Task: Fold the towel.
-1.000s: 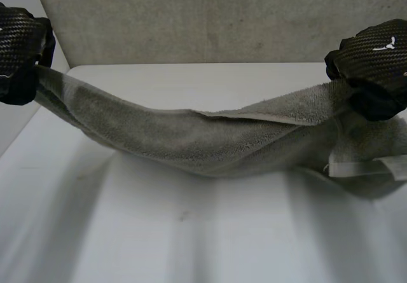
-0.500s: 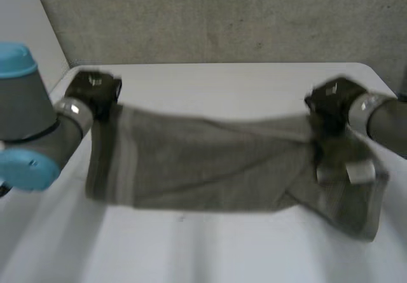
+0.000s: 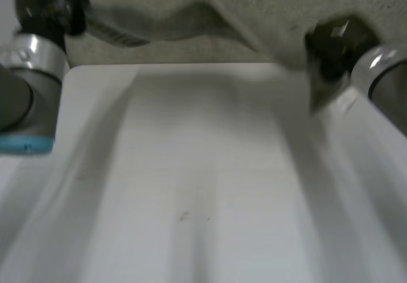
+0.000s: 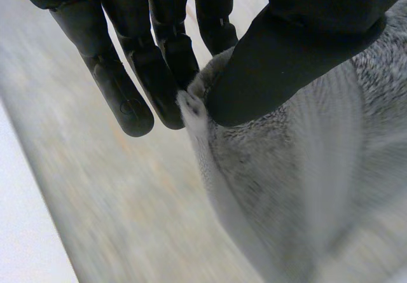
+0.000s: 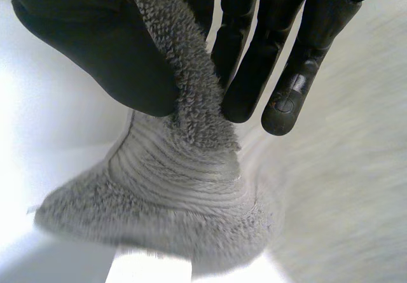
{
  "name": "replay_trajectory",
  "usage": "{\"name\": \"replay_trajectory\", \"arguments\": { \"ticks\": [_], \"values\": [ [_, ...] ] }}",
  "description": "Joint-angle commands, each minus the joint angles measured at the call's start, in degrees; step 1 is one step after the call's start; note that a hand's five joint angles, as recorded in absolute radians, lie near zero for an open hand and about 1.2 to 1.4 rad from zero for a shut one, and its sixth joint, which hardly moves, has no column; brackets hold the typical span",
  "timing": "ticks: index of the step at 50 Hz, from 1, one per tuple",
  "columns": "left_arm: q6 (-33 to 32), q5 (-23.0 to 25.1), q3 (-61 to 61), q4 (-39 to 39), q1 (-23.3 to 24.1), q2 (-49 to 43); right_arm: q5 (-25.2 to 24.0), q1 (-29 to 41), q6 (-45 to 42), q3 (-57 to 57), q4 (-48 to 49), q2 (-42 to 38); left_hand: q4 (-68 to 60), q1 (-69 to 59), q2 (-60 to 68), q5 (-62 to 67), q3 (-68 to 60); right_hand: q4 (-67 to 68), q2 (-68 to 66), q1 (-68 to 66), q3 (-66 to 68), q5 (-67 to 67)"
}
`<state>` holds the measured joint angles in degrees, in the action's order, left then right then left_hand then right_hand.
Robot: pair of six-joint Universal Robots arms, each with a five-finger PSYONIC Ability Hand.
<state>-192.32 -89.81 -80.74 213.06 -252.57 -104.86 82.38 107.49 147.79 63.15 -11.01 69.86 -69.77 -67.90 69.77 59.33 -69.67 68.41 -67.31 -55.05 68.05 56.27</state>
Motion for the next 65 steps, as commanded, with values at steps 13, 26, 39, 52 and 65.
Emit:
{"name": "replay_trajectory", "arguments": {
  "ticks": [13,26,39,52,65],
  "values": [
    [-0.78,4.47,-17.96,-10.64,-1.87,-4.91,-2.05,-1.41,-16.32,6.27,-12.73,-16.52,-10.23,-12.1,10.23,10.67,-10.33,-29.41,28.31,16.05,-29.06,-27.27],
    [-0.51,4.12,-18.84,-12.58,-1.87,-1.4,-4.16,-4.56,1.27,22.94,0.27,-0.97,-10.23,-12.1,10.23,10.67,-10.33,-58.41,57.31,45.05,-58.05,-56.27],
    [0.1,4.12,-20.95,-12.75,-3.72,2.3,-12.42,-17.14,1.45,50.75,10.75,21.72,-10.23,-12.1,10.23,10.67,-10.33,-41.0,39.9,27.64,-40.64,-38.86],
    [0.1,4.12,-21.12,-12.66,-3.8,2.12,-23.58,-23.73,0.92,65.6,18.21,24.45,-10.23,-12.1,10.23,10.67,-10.33,-33.08,31.98,19.72,-32.73,-30.94],
    [0.1,4.2,-21.74,-12.66,-4.24,1.94,-23.06,-23.38,0.48,64.73,25.68,12.77,-10.23,-12.1,10.23,10.67,-10.33,-36.96,35.87,23.61,-36.61,-34.83]
  ]
}}
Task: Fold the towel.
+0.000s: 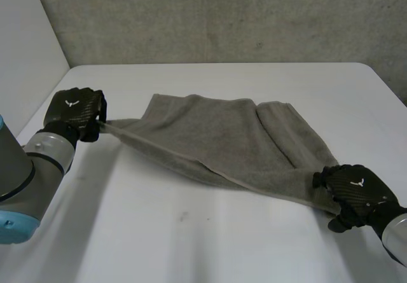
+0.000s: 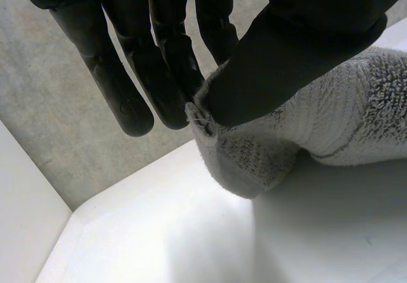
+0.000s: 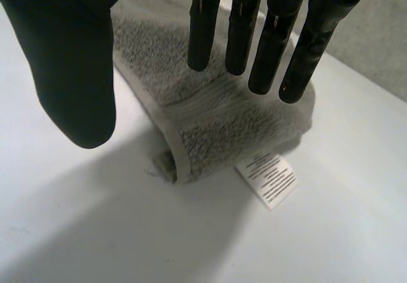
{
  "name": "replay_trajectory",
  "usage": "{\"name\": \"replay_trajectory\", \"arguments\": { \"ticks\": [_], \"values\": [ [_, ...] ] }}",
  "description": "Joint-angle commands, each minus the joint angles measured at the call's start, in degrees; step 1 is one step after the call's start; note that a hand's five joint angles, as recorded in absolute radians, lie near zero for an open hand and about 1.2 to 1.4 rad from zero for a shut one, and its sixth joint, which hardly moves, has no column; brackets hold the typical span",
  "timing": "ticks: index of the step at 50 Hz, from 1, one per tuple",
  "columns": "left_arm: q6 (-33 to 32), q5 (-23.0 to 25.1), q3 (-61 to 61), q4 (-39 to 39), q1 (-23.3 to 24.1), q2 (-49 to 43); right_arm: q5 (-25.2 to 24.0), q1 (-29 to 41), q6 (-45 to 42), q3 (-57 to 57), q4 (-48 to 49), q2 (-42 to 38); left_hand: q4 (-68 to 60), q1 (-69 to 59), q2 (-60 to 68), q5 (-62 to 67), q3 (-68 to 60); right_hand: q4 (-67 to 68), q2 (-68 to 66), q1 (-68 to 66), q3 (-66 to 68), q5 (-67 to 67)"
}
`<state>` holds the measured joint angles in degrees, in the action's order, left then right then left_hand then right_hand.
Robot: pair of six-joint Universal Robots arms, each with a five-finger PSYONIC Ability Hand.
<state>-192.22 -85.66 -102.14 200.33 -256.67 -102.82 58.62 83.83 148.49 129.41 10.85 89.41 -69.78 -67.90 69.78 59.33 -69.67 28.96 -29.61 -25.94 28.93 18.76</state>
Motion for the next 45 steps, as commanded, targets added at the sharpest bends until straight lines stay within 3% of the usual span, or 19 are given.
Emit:
{"name": "replay_trajectory", "arguments": {
  "ticks": [1,16,39,45],
  "values": [
    [0.0,0.05,-0.43,0.06,-0.14,-0.1,0.71,0.28,-0.22,-1.53,3.83,-6.79,-10.22,-12.1,10.22,10.67,-10.33,2.49,-1.84,-5.51,2.52,2.69],
    [-0.09,0.23,-0.25,0.15,-1.11,-0.45,5.8,0.46,-3.91,-9.08,7.43,-16.01,-10.22,-12.1,10.22,10.67,-10.33,4.33,-3.68,-7.35,4.36,4.53],
    [-0.09,0.14,-0.52,0.06,-1.37,-0.63,11.34,5.65,-2.94,-15.86,10.07,-20.24,-10.22,-12.1,10.22,10.67,-10.33,12.92,-12.27,-15.94,12.95,13.12],
    [-0.09,0.14,-0.52,0.06,-1.37,-0.71,11.78,6.26,-2.94,-17.17,11.12,-21.29,-10.22,-12.1,10.22,10.67,-10.33,21.3,-20.65,-24.32,21.33,21.49]
  ]
}}
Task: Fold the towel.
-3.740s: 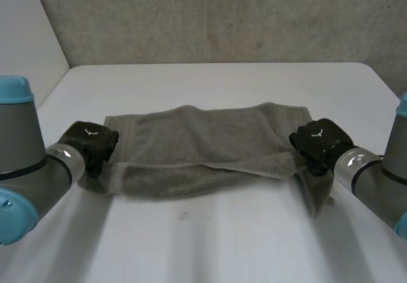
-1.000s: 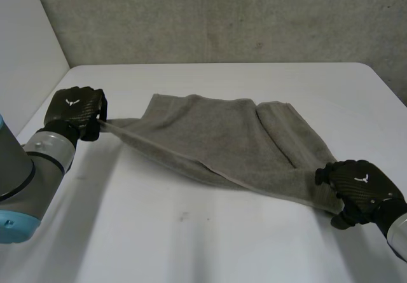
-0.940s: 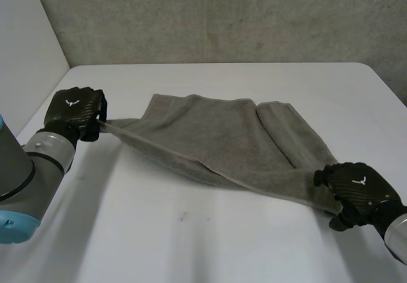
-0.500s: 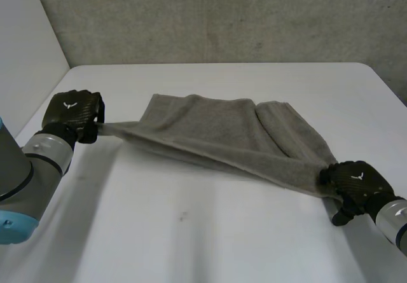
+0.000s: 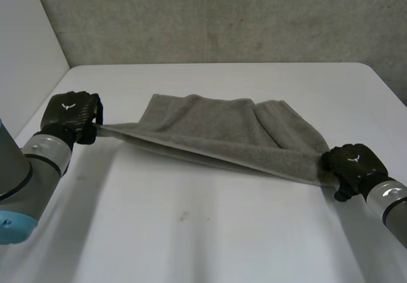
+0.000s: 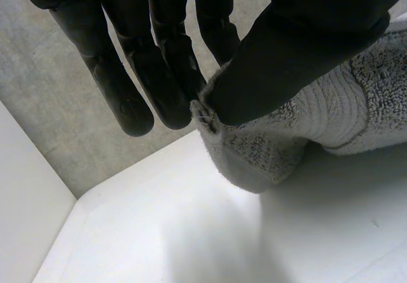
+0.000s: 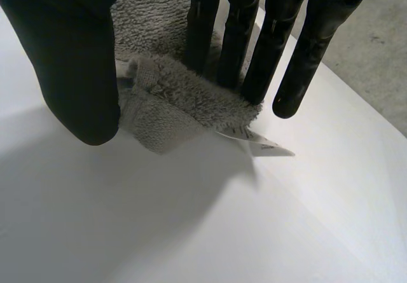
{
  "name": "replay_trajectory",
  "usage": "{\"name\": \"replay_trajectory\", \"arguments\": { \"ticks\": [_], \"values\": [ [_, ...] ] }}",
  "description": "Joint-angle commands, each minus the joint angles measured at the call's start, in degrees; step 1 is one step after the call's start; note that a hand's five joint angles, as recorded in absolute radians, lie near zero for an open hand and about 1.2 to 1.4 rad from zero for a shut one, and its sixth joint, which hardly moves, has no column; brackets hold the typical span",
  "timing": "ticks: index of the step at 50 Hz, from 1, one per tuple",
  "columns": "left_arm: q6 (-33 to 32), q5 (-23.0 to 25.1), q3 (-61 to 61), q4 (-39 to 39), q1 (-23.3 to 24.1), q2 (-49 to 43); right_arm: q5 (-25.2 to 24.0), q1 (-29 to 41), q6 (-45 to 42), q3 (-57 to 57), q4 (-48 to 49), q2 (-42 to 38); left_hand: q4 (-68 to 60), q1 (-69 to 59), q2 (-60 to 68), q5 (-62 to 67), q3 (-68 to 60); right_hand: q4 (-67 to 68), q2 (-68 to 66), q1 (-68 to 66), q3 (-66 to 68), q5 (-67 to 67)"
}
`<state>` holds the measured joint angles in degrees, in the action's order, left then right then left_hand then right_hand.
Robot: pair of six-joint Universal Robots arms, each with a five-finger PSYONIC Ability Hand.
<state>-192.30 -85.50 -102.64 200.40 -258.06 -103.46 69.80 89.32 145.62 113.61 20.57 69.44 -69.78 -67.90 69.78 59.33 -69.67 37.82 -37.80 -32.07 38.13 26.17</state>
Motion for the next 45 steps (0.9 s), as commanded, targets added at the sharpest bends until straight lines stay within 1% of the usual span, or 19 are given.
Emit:
{"name": "replay_trajectory", "arguments": {
  "ticks": [1,2,4,5,6,12,16,18,20,23,25,26,28,29,31,33,37,40,45],
  "values": [
    [-0.01,-0.02,-0.02,-0.01,0.01,-0.08,0.6,1.03,-0.07,-1.81,1.4,-1.5,-10.22,-12.1,10.22,10.67,-10.33,17.8,-17.82,-23.55,17.49,19.44],
    [-0.01,-0.02,-0.02,-0.01,0.01,-0.08,0.6,1.03,-0.07,-1.82,1.4,-1.5,-10.22,-12.1,10.22,10.67,-10.33,17.85,-17.87,-23.6,17.54,19.5],
    [-0.01,-0.02,-0.02,-0.01,0.01,-0.08,0.69,1.03,-0.07,-2.52,1.75,-1.85,-10.22,-12.1,10.22,10.67,-10.33,36.42,-36.44,-42.17,36.11,38.07],
    [-0.01,-0.02,-0.02,-0.01,0.01,-0.08,0.69,1.03,-0.07,-2.52,1.75,-1.85,-10.22,-12.1,10.22,10.67,-10.33,36.52,-36.54,-42.27,36.21,38.17],
    [-0.01,-0.02,-0.02,-0.01,0.01,-0.08,1.13,1.03,-0.07,-2.87,2.1,-1.77,-10.22,-12.1,10.22,10.67,-10.33,42.13,-42.14,-47.88,41.82,43.77],
    [-0.09,-0.02,-0.02,-0.1,-0.08,-0.08,4.29,0.86,-0.07,-4.27,2.11,-0.19,-10.22,-12.1,10.22,10.67,-10.33,42.18,-42.2,-47.93,41.87,43.83],
    [-0.45,-0.02,-0.02,-1.15,0.18,0.01,4.47,0.77,-0.07,-4.63,0.97,2.18,-10.22,-12.1,10.22,10.67,-10.33,42.18,-42.2,-47.93,41.87,43.83],
    [-0.8,-0.02,0.16,-4.12,0.19,1.23,4.38,0.77,-0.07,-4.8,-0.62,4.48,-10.22,-12.1,10.22,10.67,-10.33,42.18,-42.2,-47.93,41.87,43.83],
    [-0.8,0.07,0.33,-6.31,0.18,2.72,4.12,0.68,-0.24,-6.03,-7.87,10.16,-10.22,-12.1,10.22,10.67,-10.33,42.18,-42.2,-47.93,41.87,43.83],
    [-0.8,0.16,0.42,-11.32,0.1,7.2,3.94,0.68,-0.25,-7.27,-12.31,12.47,-10.22,-12.1,10.22,10.67,-10.33,42.18,-42.2,-47.93,41.87,43.83],
    [-0.8,0.16,0.25,-13.72,0.01,9.33,2.46,0.33,-0.25,-9.71,-22.02,16.15,-10.22,-12.1,10.22,10.67,-10.33,42.18,-42.2,-47.93,41.87,43.83],
    [-0.8,0.16,0.07,-16.07,0.01,11.5,2.45,0.33,-0.25,-9.73,-22.06,16.17,-10.22,-12.1,10.22,10.67,-10.33,42.18,-42.2,-47.93,41.87,43.83],
    [-0.8,0.16,-0.28,-18.27,-0.17,14.14,-0.26,-0.37,-0.59,-12.7,-30.11,21.06,-10.22,-12.1,10.22,10.67,-10.33,42.18,-42.2,-47.93,41.87,43.83],
    [-0.88,0.25,-0.71,-20.29,-0.52,16.95,-0.28,-0.37,-0.6,-12.71,-30.15,21.09,-10.22,-12.1,10.22,10.67,-10.33,42.18,-42.2,-47.93,41.87,43.83],
    [-0.97,0.25,-0.89,-21.88,-0.95,19.85,-3.16,-2.64,-0.6,-16.3,-35.84,26.95,-10.22,-12.1,10.22,10.67,-10.33,42.18,-42.2,-47.93,41.87,43.83],
    [-1.06,0.33,-0.63,-23.12,-1.4,22.77,-4.31,-3.79,-0.42,-18.75,-37.95,29.15,-10.22,-12.1,10.22,10.67,-10.33,42.18,-42.2,-47.93,41.87,43.83],
    [-1.32,0.33,2.78,-25.84,-2.45,31.1,-6.08,-4.85,0.02,-24.84,-40.96,32.07,-10.22,-12.1,10.22,10.67,-10.33,42.18,-42.2,-47.93,41.87,43.83],
    [-1.32,0.42,6.29,-27.42,-2.54,34.45,-6.96,-5.21,0.72,-30.56,-44.65,33.04,-10.22,-12.1,10.22,10.67,-10.33,42.18,-42.2,-47.93,41.87,43.83],
    [-1.41,0.42,9.64,-30.06,-2.89,35.35,-7.75,-5.03,0.37,-36.62,-51.51,32.69,-10.22,-12.1,10.22,10.67,-10.33,42.18,-42.2,-47.93,41.87,43.83]
  ]
}}
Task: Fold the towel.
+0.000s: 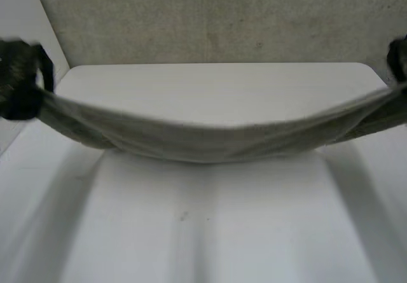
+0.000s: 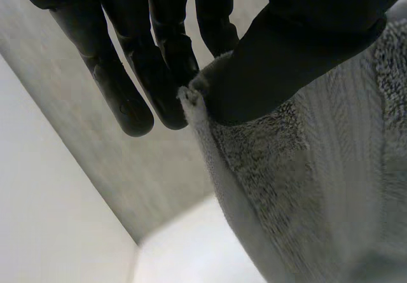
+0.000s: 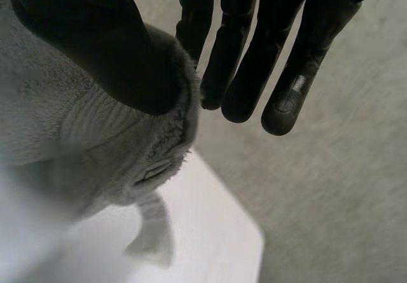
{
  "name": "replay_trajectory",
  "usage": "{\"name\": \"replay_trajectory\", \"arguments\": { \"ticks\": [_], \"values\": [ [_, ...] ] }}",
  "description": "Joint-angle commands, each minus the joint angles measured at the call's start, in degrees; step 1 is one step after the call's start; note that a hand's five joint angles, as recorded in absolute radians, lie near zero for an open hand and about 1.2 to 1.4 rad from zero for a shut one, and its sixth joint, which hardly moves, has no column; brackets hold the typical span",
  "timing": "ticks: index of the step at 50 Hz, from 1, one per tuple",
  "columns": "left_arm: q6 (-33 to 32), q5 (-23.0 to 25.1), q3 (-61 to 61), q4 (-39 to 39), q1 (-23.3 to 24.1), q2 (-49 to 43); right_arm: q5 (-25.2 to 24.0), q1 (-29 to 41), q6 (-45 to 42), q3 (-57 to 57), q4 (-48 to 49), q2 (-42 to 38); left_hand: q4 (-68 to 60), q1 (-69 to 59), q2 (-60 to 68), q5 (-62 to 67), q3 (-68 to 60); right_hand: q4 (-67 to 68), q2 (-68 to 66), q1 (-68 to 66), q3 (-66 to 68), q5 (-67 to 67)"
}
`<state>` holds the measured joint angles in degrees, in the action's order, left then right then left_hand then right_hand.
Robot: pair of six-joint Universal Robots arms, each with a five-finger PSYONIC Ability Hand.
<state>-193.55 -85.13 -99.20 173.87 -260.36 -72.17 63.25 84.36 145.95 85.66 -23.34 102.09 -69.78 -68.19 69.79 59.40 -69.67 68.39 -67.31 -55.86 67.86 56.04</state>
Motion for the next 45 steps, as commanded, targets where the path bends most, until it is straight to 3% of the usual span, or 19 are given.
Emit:
{"name": "replay_trajectory", "arguments": {
  "ticks": [1,6,13,19,21,28,33,34,35,36,37,38,39,40,41,45],
  "values": [
    [-0.16,0.05,6.21,-3.54,-0.59,4.06,-1.37,0.01,-0.23,-9.45,-9.17,-0.05,-10.22,-11.81,10.21,10.6,-10.33,11.61,-12.69,-24.14,12.14,13.96],
    [-0.25,0.05,5.94,-5.12,-0.41,1.07,-1.28,0.45,-3.03,-8.41,-11.02,-1.8,-10.22,-11.81,10.21,10.6,-10.33,11.61,-12.69,-24.14,12.14,13.96],
    [-1.82,-0.04,6.03,-4.95,-0.68,-14.8,0.74,2.83,-9.37,-6.74,-11.11,-11.92,-10.22,-11.81,10.21,10.6,-10.33,11.61,-12.69,-24.14,12.14,13.96],
    [-6.65,-0.47,11.9,-5.12,0.37,-28.16,7.07,8.54,-10.6,-10.87,-10.68,-25.81,-10.22,-11.81,10.21,10.6,-10.33,11.61,-12.69,-24.14,12.14,13.96],
    [-7.27,-0.56,14.44,-5.12,0.55,-31.07,11.18,11.16,-10.43,-15.32,-10.33,-32.1,-10.22,-11.81,10.21,10.6,-10.33,11.61,-12.69,-24.14,12.14,13.96],
    [-7.37,-0.21,26.86,-4.07,1.08,-39.1,16.54,15.57,-8.76,-27.36,-3.06,-40.3,-10.22,-11.81,10.21,10.6,-10.33,11.61,-12.69,-24.14,12.14,13.96],
    [-7.19,-0.3,34.86,6.39,2.22,-40.15,21.29,16.54,-2.1,-35.28,10.89,-39.35,-10.22,-11.81,10.21,10.6,-10.33,11.61,-12.69,-24.14,12.14,13.96],
    [-7.02,-0.3,35.3,13.53,2.31,-39.72,22.0,16.8,0.79,-35.3,17.91,-37.34,-10.22,-11.81,10.21,10.6,-10.33,11.61,-12.69,-24.14,12.14,13.96],
    [-6.4,-0.47,35.04,21.0,2.57,-39.1,22.01,16.8,0.82,-35.3,17.98,-37.32,-10.22,-11.81,10.21,10.6,-10.33,11.61,-12.69,-24.14,12.14,13.96],
    [-6.4,-0.48,35.04,21.07,2.57,-39.1,22.27,17.32,3.61,-33.56,25.89,-34.62,-10.22,-11.81,10.21,10.6,-10.33,11.61,-12.69,-24.14,12.14,13.96],
    [-5.44,-0.91,33.9,28.73,2.92,-37.79,22.36,17.07,6.33,-29.45,34.68,-31.2,-10.22,-11.81,10.21,10.6,-10.33,11.61,-12.69,-24.14,12.14,13.96],
    [-5.43,-0.91,33.89,28.8,2.93,-37.78,22.62,16.98,7.84,-25.58,41.72,-28.56,-10.22,-11.81,10.21,10.6,-10.33,11.61,-12.69,-24.14,12.14,13.96],
    [-3.43,-1.0,31.2,36.98,3.53,-34.91,22.62,16.98,7.86,-25.54,41.79,-28.53,-10.22,-11.81,10.21,10.6,-10.33,11.61,-12.69,-24.14,12.14,13.96],
    [-1.5,-1.0,28.82,43.07,3.8,-32.18,22.88,16.98,8.81,-22.15,47.89,-25.57,-10.22,-11.81,10.21,10.6,-10.33,11.61,-12.69,-24.14,12.14,13.96],
    [-1.48,-1.0,28.8,43.13,3.8,-32.15,22.89,17.07,8.65,-19.25,50.91,-23.54,-10.22,-11.81,10.21,10.6,-10.33,11.61,-12.69,-24.14,12.14,13.96],
    [1.42,-1.0,24.67,42.18,3.1,-29.6,22.36,16.98,8.47,-16.33,48.32,-21.59,-10.22,-11.81,10.21,10.6,-10.33,11.61,-12.69,-24.14,12.14,13.96]
  ]
}}
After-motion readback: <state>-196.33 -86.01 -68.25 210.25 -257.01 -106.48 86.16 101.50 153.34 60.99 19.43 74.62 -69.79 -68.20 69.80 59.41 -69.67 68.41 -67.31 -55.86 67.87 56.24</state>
